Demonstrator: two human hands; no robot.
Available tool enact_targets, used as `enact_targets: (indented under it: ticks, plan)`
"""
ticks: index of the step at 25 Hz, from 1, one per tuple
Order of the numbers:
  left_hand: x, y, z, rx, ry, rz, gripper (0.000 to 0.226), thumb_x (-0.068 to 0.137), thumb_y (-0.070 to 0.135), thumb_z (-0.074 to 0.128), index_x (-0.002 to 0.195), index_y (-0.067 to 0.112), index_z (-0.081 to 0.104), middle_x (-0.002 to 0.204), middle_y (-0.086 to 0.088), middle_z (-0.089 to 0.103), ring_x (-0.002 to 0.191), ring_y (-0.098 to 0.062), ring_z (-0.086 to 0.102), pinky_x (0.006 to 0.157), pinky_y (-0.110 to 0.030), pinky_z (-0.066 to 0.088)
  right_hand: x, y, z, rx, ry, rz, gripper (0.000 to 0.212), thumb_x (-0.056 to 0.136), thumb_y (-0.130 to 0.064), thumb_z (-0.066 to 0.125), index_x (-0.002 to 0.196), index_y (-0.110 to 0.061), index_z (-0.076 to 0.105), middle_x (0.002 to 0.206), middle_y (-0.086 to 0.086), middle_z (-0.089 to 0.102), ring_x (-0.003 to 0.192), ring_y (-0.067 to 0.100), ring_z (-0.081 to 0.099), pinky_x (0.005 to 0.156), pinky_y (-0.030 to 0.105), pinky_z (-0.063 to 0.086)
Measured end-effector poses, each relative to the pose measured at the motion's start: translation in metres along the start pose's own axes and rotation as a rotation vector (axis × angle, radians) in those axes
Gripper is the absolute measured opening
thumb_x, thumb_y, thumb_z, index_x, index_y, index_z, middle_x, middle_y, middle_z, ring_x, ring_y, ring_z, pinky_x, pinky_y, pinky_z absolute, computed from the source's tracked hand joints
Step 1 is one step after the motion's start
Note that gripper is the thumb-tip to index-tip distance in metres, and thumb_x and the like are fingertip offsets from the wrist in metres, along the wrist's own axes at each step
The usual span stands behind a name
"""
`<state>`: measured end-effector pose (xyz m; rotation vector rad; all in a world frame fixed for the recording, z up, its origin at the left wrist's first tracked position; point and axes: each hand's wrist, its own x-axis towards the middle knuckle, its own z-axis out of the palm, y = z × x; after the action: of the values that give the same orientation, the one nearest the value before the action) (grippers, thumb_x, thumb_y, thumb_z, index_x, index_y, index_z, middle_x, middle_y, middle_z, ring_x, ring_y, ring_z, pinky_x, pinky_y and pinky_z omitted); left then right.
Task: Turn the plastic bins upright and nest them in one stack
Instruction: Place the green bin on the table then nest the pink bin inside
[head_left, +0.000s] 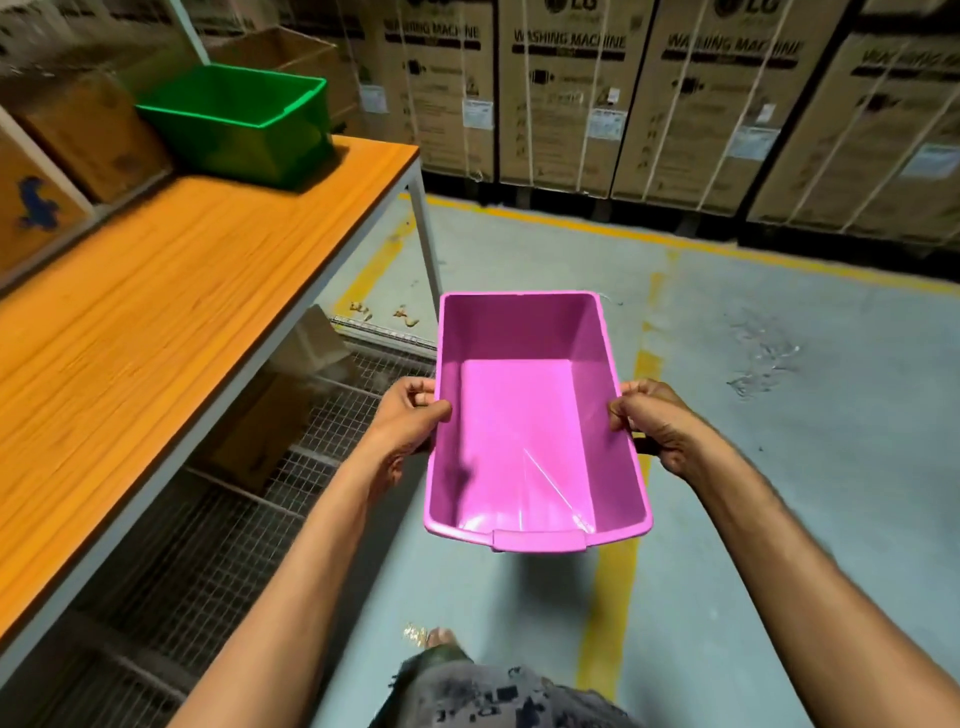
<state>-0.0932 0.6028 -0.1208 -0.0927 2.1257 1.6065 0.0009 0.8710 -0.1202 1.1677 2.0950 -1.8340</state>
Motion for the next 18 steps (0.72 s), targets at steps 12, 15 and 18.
enact_targets:
  ticks: [12,15,18]
  plan:
    - [0.204,0.134,-0.028,-0.187,0.028,0.017,0.021,0.086,-0.009,0.058,0.082,0.011,0.062,0.056,0.002,0.061,0.047,-0.009,0.053,0.048,-0.019,0.045,0.16,-0.187,0.003,0.179,-0.237,0.016,0.023,0.072,-0.002,0.056,0.058,-0.019,0.051,0.049,-0.005,0.036,0.039,0.009,0.037,0.04,0.018,0.041]
    - [0.248,0.168,-0.041,-0.229,0.016,-0.03,0.02,0.083,-0.001,0.06,0.071,0.015,0.062,0.065,-0.007,0.054,0.062,-0.021,0.05,0.066,-0.03,0.046,0.194,-0.24,0.005,0.21,-0.324,0.048,0.052,0.087,0.003,0.046,0.039,-0.016,0.054,0.037,-0.01,0.033,0.031,0.005,0.04,0.038,0.016,0.043]
    - [0.28,0.198,-0.043,-0.232,0.042,-0.001,0.014,0.067,0.009,0.065,0.08,0.014,0.064,0.065,-0.008,0.052,0.067,-0.022,0.05,0.071,-0.033,0.046,0.232,-0.275,0.011,0.202,-0.293,0.005,0.022,0.07,-0.001,0.058,0.055,-0.017,0.054,0.049,-0.003,0.034,0.038,0.011,0.036,0.043,0.017,0.042]
